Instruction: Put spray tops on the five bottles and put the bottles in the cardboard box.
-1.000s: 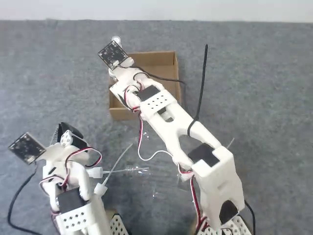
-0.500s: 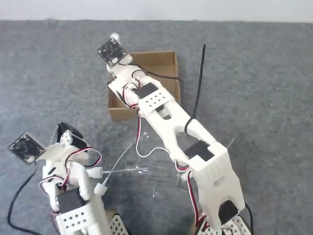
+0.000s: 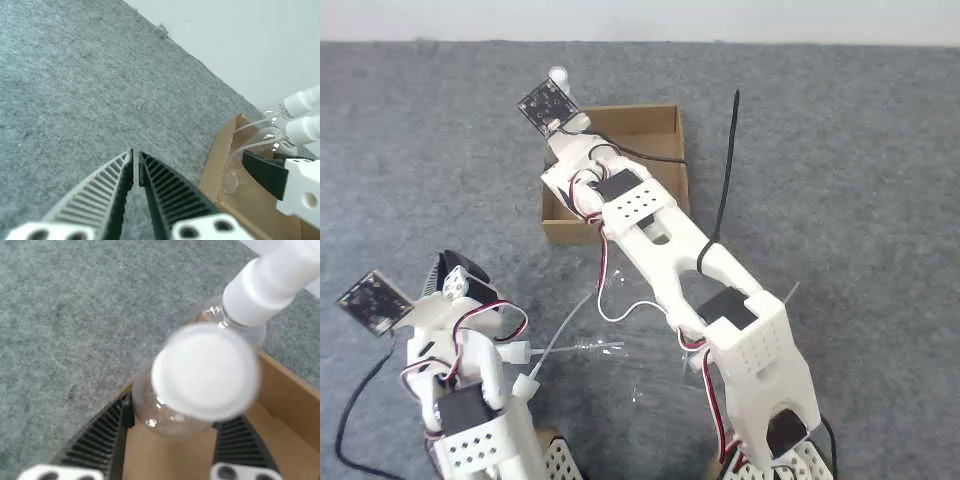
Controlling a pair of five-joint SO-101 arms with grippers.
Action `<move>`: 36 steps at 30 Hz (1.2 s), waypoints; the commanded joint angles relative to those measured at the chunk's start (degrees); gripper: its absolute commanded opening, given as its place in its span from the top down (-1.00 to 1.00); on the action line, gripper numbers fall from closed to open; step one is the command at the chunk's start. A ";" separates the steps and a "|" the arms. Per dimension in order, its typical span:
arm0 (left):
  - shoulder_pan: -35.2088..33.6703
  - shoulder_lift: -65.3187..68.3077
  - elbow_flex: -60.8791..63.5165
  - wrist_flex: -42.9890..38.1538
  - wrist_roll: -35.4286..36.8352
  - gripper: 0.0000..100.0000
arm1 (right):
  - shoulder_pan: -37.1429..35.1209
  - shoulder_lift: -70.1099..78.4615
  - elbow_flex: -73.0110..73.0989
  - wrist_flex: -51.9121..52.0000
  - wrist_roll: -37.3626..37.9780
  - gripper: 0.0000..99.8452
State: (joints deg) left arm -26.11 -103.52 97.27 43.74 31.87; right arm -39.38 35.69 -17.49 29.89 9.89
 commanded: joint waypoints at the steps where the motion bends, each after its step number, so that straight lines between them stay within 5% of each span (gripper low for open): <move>1: -0.09 -0.70 -0.75 -1.41 -0.62 0.97 | 0.75 -1.01 -3.60 0.66 -0.53 0.57; 36: 0.09 -0.70 -0.75 -1.76 -0.62 0.97 | 0.13 -17.10 -3.52 23.96 -0.62 0.49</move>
State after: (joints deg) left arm -26.02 -103.52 97.27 43.74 31.87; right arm -39.21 25.67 -17.41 50.90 9.89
